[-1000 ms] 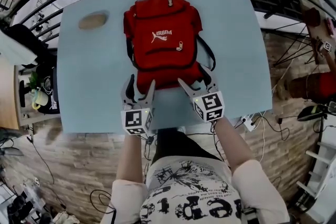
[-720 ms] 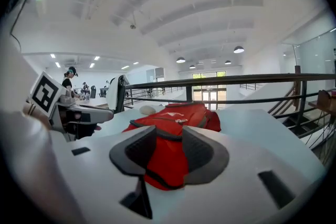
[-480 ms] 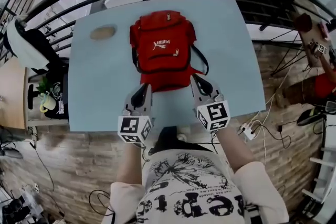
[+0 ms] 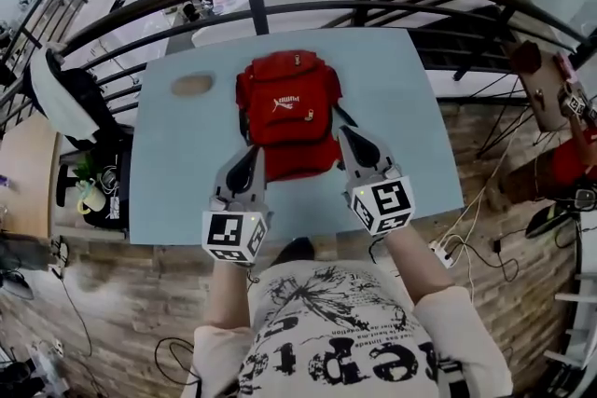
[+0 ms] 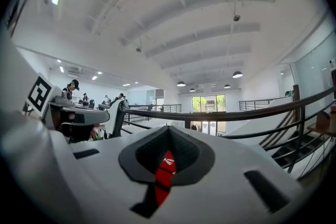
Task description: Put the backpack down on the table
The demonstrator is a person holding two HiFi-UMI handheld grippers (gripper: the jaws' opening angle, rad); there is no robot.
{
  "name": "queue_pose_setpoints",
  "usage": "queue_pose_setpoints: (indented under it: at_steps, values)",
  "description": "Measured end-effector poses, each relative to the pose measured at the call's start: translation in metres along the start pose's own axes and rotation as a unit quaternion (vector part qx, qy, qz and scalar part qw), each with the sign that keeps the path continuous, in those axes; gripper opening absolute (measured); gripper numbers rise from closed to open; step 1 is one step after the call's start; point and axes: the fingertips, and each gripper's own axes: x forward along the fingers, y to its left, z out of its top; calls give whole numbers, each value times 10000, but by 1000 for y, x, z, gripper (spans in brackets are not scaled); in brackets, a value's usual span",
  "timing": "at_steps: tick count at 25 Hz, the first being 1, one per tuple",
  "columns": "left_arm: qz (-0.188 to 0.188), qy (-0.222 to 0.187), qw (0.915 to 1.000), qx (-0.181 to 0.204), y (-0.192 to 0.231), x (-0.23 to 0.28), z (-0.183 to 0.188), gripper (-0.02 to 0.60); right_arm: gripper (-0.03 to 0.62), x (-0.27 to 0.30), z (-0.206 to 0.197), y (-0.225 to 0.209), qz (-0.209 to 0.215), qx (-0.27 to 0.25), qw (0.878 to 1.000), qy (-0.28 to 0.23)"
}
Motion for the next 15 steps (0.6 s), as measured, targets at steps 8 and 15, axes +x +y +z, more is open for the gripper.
queue_pose_setpoints:
  at_steps: [8, 15]
  values:
    - [270, -191, 9991, 253, 10, 6, 25, 12, -8, 2, 22, 1, 107, -439, 9988, -200]
    - [112, -262, 9994, 209, 15, 17, 27, 12, -9, 16, 19, 12, 286, -761, 9963, -268]
